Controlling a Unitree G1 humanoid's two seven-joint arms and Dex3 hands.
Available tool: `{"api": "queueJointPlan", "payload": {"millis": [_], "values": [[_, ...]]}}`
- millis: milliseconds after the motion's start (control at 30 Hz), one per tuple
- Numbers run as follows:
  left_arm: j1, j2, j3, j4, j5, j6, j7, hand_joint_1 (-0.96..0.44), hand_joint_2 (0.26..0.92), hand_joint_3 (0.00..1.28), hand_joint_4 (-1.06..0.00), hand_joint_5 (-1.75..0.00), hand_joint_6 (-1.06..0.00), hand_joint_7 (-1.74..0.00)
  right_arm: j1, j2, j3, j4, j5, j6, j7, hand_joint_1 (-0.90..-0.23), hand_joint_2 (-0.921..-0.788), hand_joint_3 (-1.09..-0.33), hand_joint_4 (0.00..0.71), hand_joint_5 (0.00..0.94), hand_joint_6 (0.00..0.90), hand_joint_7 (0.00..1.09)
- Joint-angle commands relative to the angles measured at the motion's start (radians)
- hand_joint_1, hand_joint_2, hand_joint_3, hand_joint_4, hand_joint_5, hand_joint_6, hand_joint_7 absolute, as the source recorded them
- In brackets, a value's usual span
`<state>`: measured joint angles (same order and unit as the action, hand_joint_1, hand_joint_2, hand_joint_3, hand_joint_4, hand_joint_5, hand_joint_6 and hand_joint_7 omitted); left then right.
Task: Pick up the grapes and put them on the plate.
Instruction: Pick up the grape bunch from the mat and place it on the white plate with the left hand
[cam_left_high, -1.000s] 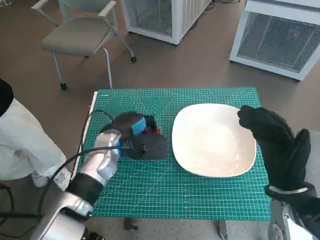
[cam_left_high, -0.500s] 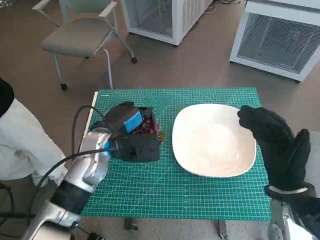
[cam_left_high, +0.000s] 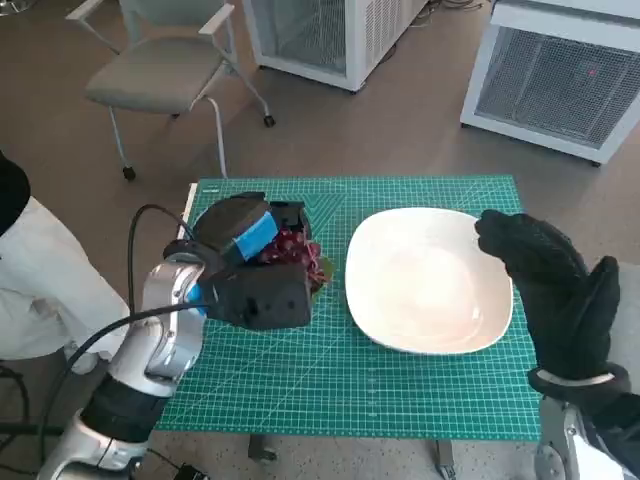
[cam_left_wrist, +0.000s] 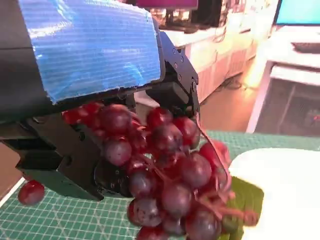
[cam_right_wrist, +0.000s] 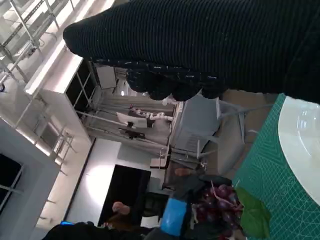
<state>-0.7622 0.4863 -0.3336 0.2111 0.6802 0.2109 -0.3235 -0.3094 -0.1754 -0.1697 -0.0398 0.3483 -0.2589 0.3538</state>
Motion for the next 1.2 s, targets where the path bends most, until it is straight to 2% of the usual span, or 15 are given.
{"api": "queueJointPlan", "payload": {"millis": [33,167,400,667,867,1000,1133,1200], "values": [[0.009,0.002,0.012,-0.028,-0.001,0.009,-0.008,0.0,0.92,0.05,-0.7,-1.2,-0.66,-1.08,0.006,0.002,0.002,0.01,-0.003,0.006,-0.001,-0.443,-0.921,-0.576,0.381,0.628,0.15,0.97],[-0.003,-0.013,0.008,-0.04,-0.003,0.017,-0.017,0.0,0.919,0.05,-0.7,-1.2,-0.66,-1.08,0.008,0.002,0.002,0.01,-0.002,0.005,0.0,-0.443,-0.921,-0.576,0.381,0.628,0.15,0.97],[-0.093,-0.093,-0.027,-0.093,0.006,0.049,-0.065,0.0,0.915,0.04,-0.72,-1.22,-0.7,-1.0,0.017,-0.001,-0.001,0.005,0.0,0.003,0.003,-0.443,-0.921,-0.576,0.381,0.629,0.15,0.97],[-0.191,-0.149,-0.068,-0.076,0.022,0.002,-0.072,0.0,0.918,0.05,-0.68,-1.31,-0.71,-0.94,0.027,-0.004,-0.004,-0.009,0.002,0.006,0.002,-0.444,-0.921,-0.576,0.38,0.63,0.15,0.97],[-0.274,-0.202,-0.097,-0.024,0.018,-0.037,-0.074,0.0,0.92,0.09,-0.62,-1.4,-0.68,-0.94,0.039,-0.006,-0.01,-0.019,0.006,0.01,0.001,-0.444,-0.921,-0.575,0.381,0.63,0.15,0.97],[-0.341,-0.243,-0.111,0.039,0.011,-0.054,-0.08,0.0,0.909,0.11,-0.59,-1.45,-0.72,-0.9,0.05,-0.005,-0.014,-0.028,0.007,0.011,-0.001,-0.445,-0.921,-0.575,0.38,0.63,0.15,0.97],[-0.399,-0.276,-0.114,0.116,-0.005,-0.088,-0.074,0.0,0.899,0.13,-0.58,-1.46,-0.73,-0.88,0.058,-0.003,-0.017,-0.036,0.004,0.012,-0.008,-0.446,-0.921,-0.575,0.38,0.63,0.15,0.97],[-0.425,-0.293,-0.113,0.158,-0.017,-0.109,-0.068,0.0,0.901,0.13,-0.58,-1.42,-0.71,-0.94,0.062,-0.001,-0.018,-0.04,0.0,0.012,-0.013,-0.447,-0.921,-0.575,0.38,0.631,0.15,0.97]]}}
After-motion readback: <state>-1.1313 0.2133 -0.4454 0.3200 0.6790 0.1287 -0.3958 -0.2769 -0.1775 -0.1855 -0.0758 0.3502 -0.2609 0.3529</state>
